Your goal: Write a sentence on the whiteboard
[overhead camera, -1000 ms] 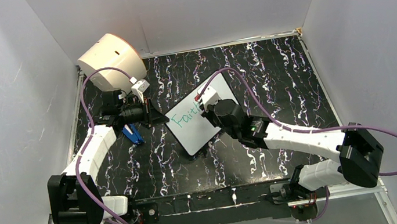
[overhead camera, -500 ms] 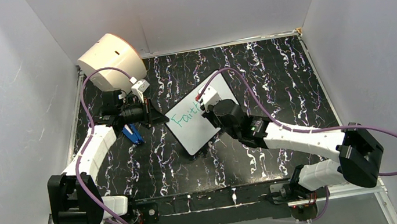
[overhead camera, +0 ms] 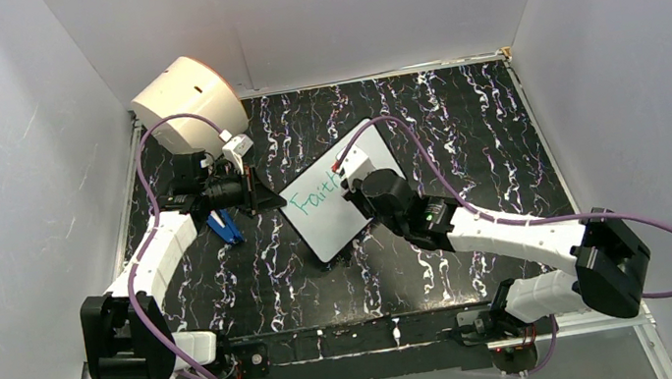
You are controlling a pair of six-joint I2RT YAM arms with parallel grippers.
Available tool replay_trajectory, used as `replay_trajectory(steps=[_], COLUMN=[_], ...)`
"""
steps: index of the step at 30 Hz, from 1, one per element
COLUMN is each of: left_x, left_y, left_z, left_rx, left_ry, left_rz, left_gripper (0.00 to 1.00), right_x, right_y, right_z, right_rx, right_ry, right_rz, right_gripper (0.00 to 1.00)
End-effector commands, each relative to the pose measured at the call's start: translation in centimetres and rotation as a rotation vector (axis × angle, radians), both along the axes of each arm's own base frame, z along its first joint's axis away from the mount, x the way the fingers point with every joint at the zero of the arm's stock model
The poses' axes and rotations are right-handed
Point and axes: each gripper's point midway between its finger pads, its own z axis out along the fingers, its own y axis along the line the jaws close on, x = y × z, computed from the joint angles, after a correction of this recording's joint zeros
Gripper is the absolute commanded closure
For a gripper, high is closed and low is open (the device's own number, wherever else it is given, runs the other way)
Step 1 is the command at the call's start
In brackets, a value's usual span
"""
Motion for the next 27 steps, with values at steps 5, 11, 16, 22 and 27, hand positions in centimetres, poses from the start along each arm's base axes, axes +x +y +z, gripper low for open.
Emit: replay_trajectory(steps=[5,11,16,22,27], left_x=[0.7,1.6,2.3,2.7,2.4], left_y=[2.0,2.3,2.5,2.9,2.8], left_z=[-2.8,-2.0,-1.6,-1.1,-0.2], left_rx=[0.139,0.155,0.177,0.2,0.187], left_ry=[0.047,0.032,0.035,-0.002,-0.023], left_rz=[0.092,0.11,0.128,0.139,0.139], left_gripper=[1.0,1.0,1.0,1.0,0.96], right_x=[-0.3,-0.5,-0.8,-1.1,-1.4], right_y=[-0.1,-0.5,-1.1,-1.5,-1.5], right_z=[2.8,4.2,4.9,5.0,5.0], right_rx=[0.089,0.123,0.144,0.145,0.15], right_ry=[-0.035,-0.071,-0.09,-0.091,-0.084], right_rz=[0.011,0.015,0.012,0.017,0.028], right_gripper=[1.0,1.0,1.0,1.0,1.0])
